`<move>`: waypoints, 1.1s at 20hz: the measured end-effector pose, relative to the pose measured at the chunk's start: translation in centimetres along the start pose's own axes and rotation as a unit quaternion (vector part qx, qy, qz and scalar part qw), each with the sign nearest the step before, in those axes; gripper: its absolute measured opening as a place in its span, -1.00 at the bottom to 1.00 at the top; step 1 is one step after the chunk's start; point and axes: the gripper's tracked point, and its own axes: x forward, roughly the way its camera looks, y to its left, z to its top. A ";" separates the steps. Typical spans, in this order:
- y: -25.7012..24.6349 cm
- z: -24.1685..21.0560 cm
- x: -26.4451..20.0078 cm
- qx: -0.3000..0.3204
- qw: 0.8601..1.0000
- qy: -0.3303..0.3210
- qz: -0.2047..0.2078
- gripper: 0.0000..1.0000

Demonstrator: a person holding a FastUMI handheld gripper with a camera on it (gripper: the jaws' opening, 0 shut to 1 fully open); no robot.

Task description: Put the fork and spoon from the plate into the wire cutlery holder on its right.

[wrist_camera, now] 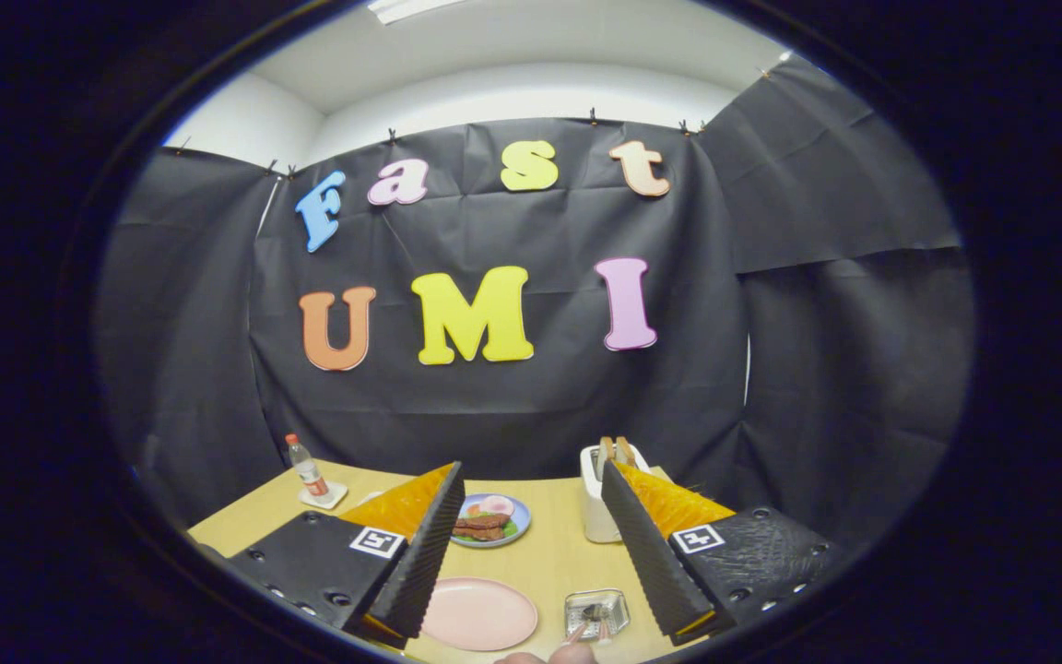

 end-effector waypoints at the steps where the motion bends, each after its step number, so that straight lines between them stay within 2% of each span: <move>1: 0.3 0.1 -0.1 -0.001 1.000 -0.001 0.001 0.80; 11: 0.6 0.3 -1.2 -0.006 1.000 -0.007 -0.009 0.88; 22: 0.7 0.5 -1.5 -0.009 1.000 -0.011 -0.012 0.88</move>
